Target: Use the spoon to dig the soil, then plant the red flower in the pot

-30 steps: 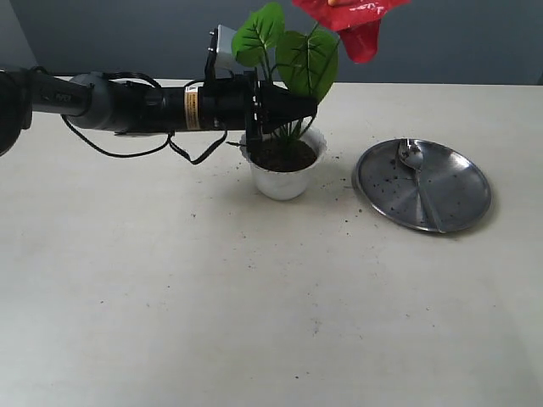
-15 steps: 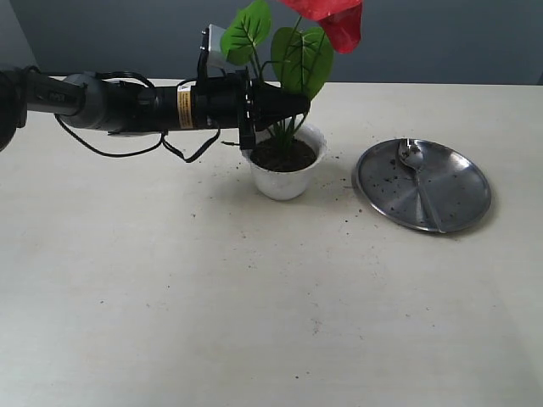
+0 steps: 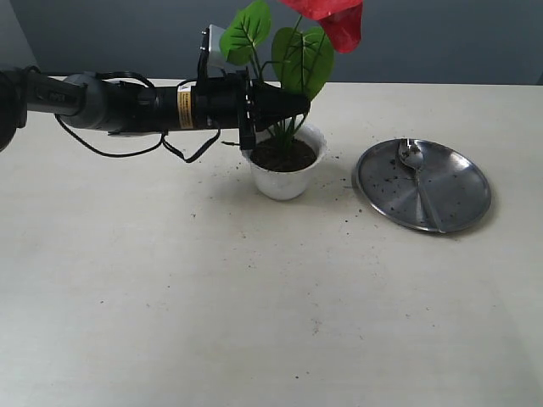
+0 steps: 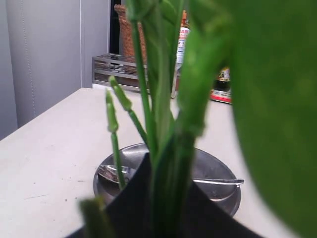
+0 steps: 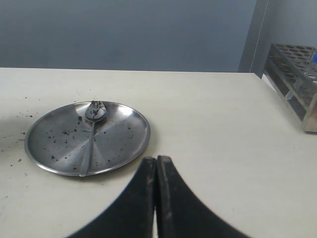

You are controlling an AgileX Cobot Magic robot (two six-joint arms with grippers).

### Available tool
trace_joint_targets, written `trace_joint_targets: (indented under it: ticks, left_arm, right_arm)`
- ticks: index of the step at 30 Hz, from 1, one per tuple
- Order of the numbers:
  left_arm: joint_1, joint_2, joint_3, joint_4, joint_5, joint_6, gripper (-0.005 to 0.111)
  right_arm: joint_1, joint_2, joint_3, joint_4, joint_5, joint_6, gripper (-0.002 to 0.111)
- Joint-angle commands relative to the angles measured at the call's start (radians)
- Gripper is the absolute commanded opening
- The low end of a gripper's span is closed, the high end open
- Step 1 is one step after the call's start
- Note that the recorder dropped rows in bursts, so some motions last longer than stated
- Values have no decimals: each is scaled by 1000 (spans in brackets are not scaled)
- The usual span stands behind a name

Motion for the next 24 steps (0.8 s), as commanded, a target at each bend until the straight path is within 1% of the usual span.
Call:
trace_joint_targets:
  ticks: [1,24]
  left_arm:
    - [-5,60,29,193,80,-18,0]
    - [-5,69,29,156,80,-22,0]
  right_arm:
    - [-2,-6,1,-2,-7,-4,-1]
    - [-2,-6,1,-2,-7,-4,-1]
